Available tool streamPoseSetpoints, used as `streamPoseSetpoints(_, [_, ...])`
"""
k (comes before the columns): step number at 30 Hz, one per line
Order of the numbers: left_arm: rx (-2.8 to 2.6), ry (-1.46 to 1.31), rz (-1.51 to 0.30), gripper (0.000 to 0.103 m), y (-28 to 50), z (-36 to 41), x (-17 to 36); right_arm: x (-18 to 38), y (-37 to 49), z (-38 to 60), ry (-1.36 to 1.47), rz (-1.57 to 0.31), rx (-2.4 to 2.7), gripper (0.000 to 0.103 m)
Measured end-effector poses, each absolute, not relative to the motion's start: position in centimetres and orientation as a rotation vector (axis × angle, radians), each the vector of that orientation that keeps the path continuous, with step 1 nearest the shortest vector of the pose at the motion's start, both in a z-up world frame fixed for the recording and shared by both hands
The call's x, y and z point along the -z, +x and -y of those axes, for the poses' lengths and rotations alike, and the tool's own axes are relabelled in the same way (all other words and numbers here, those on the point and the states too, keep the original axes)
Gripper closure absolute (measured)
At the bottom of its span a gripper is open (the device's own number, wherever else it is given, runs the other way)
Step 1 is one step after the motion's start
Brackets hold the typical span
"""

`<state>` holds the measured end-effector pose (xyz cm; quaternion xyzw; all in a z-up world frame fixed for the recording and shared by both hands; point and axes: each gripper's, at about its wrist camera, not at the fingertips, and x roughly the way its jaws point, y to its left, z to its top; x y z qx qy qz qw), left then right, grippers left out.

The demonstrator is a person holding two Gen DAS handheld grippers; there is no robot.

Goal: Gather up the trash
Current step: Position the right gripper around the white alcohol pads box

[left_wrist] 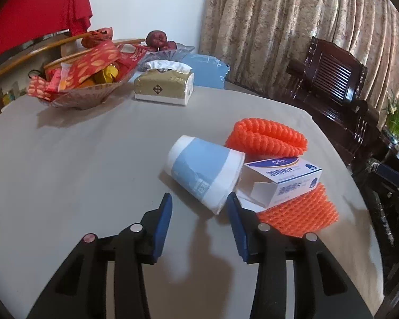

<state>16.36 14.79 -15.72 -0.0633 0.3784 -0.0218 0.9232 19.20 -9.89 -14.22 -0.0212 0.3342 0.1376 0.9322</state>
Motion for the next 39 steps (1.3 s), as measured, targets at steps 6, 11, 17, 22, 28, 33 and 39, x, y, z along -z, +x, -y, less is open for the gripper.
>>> streamPoseSetpoints(6, [0.009,-0.114,-0.757,0.058,16.0,-14.3,15.9,14.9,19.9,8.0,-0.042,-0.695,-0.311,0.006])
streamPoseSetpoints(11, [-0.023,-0.109,-0.746,0.058,15.3,-15.5,16.0,15.5,20.5,4.6,-0.057,-0.704,-0.373,0.006])
streamPoseSetpoints(17, [-0.07,-0.119,-0.75,0.058,14.5,-17.6,16.2,16.2,21.3,0.4,-0.092,-0.708,-0.422,0.006])
streamPoseSetpoints(22, [-0.084,-0.141,-0.754,0.058,14.4,-18.7,16.4,17.2,22.3,-0.9,-0.105,-0.734,-0.402,0.006])
streamPoseSetpoints(28, [-0.074,-0.153,-0.754,0.058,14.6,-18.4,16.6,17.6,22.8,-1.4,-0.118,-0.747,-0.395,0.006])
streamPoseSetpoints(33, [-0.066,-0.158,-0.744,0.058,14.9,-18.2,16.4,17.9,22.9,-1.7,-0.153,-0.754,-0.379,0.005])
streamPoseSetpoints(39, [-0.062,-0.168,-0.749,0.058,15.1,-18.0,16.5,18.4,23.5,-2.3,-0.184,-0.759,-0.38,0.005])
